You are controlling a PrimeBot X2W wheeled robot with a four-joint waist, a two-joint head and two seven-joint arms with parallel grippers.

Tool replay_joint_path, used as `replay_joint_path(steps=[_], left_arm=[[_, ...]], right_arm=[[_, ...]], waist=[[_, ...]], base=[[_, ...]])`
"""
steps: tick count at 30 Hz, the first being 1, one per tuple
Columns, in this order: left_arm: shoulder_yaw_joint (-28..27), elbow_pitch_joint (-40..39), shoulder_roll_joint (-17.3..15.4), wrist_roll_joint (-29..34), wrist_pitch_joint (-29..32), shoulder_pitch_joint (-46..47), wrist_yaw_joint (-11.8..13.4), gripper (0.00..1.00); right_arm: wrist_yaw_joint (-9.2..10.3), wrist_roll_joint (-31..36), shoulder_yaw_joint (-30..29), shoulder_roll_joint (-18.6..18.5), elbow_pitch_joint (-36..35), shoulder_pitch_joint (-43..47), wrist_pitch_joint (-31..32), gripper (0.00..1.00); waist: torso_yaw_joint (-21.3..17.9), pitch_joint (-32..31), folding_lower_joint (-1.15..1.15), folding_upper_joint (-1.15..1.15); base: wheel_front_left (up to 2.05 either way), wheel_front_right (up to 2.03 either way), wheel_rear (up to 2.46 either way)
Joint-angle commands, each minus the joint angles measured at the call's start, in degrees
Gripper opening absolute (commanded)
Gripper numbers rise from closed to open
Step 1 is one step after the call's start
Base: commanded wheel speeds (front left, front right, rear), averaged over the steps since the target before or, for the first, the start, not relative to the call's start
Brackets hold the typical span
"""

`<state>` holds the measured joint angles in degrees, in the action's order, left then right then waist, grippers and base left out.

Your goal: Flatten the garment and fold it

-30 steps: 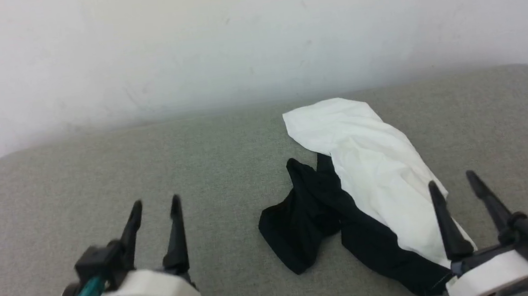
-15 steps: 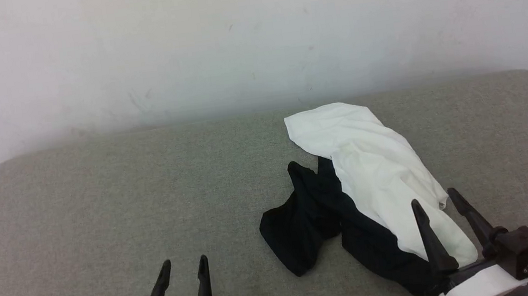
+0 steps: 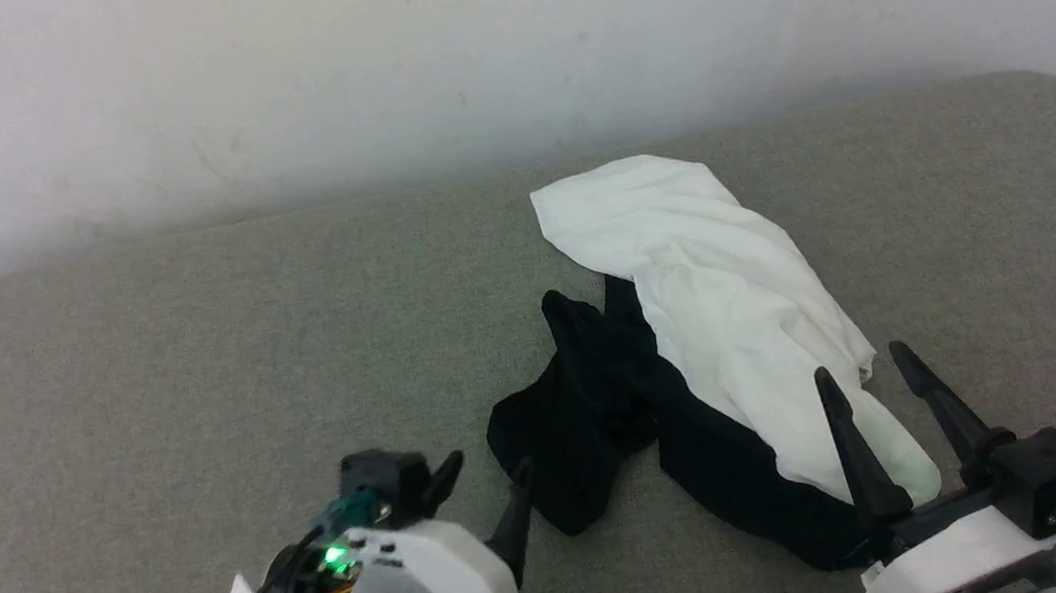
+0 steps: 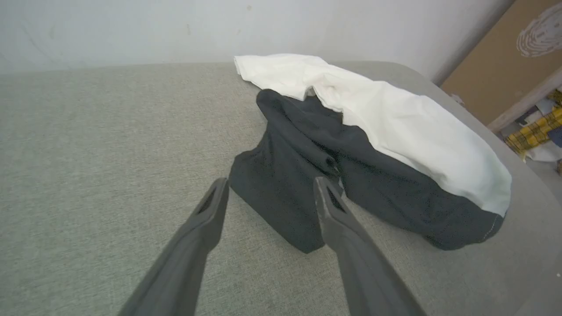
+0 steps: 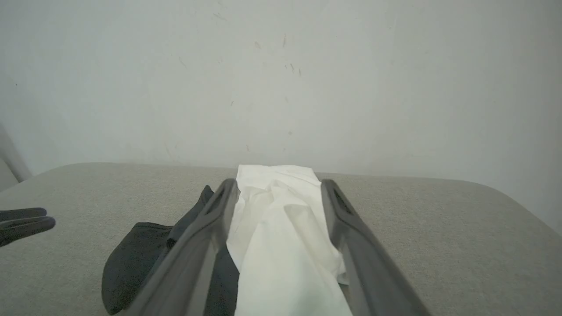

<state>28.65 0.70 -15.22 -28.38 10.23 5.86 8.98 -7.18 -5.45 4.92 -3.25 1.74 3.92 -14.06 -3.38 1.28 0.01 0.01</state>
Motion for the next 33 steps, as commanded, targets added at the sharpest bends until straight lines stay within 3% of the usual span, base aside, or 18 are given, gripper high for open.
replay_joint_path(steps=[1, 4, 10, 15, 19, 20, 21, 26, 33], left_arm=[[0.88, -0.27, -0.25, -0.32, 2.16, 1.81, -1.03, 1.0], [2.2, 0.49, -0.64, -0.67, 9.52, 6.67, -1.74, 1.0], [4.3, 4.86, -1.68, 0.42, 21.68, 13.41, -0.62, 1.0], [5.94, 8.92, -2.93, 3.14, 26.76, 16.98, 0.56, 1.0], [6.95, 11.77, -3.08, 3.18, 28.64, 17.74, -0.09, 1.0], [7.0, 12.22, -2.92, 2.72, 28.73, 17.59, -0.39, 0.42], [6.96, 12.49, -2.72, 2.12, 28.69, 17.37, -0.76, 0.0], [3.67, 12.13, -3.41, 2.15, 21.44, 17.01, 0.88, 0.0], [-8.04, 8.85, -7.66, 1.98, 6.23, 14.66, 8.1, 0.0]], right_arm=[[-0.31, 0.44, 0.12, 0.0, -0.33, -0.94, 0.3, 1.0], [-0.31, 0.53, 0.69, -0.03, -0.42, -2.03, 0.54, 1.0], [-0.31, 0.61, 0.66, 0.01, -0.69, -3.88, 0.13, 1.0], [-0.31, 0.45, 0.63, 0.08, -0.34, -4.77, -0.34, 1.0], [-0.31, 0.37, 0.6, 0.16, 0.02, -5.35, -0.62, 1.0], [-0.31, 0.37, 0.53, 0.18, 0.12, -5.44, -0.66, 1.0], [-0.31, 0.36, 0.4, 0.2, 0.28, -5.53, -0.71, 1.0], [-0.31, 0.46, -0.34, 0.26, 1.1, -5.58, -0.84, 1.0], [-0.31, 1.42, -1.69, 0.3, 1.66, -4.42, -0.89, 1.0]], waist=[[-2.07, 3.22, -0.01, -0.01], [-3.37, 5.66, -0.01, -0.01], [-5.95, 9.63, -0.01, -0.01], [-7.11, 11.93, -0.01, -0.01], [-7.26, 12.85, -0.01, -0.01], [-7.18, 12.91, -0.01, -0.01], [-7.02, 12.88, -0.01, -0.01], [-5.45, 11.08, -0.01, -0.01], [-2.09, 7.16, -0.01, -0.01]], base=[[0.0, 0.0, 0.0], [0.0, 0.0, 0.0], [0.0, 0.0, 0.0], [0.0, 0.0, 0.0], [0.0, 0.0, 0.0], [0.0, 0.0, 0.0], [0.0, 0.0, 0.0], [0.0, 0.0, 0.0], [0.0, 0.0, 0.0]])
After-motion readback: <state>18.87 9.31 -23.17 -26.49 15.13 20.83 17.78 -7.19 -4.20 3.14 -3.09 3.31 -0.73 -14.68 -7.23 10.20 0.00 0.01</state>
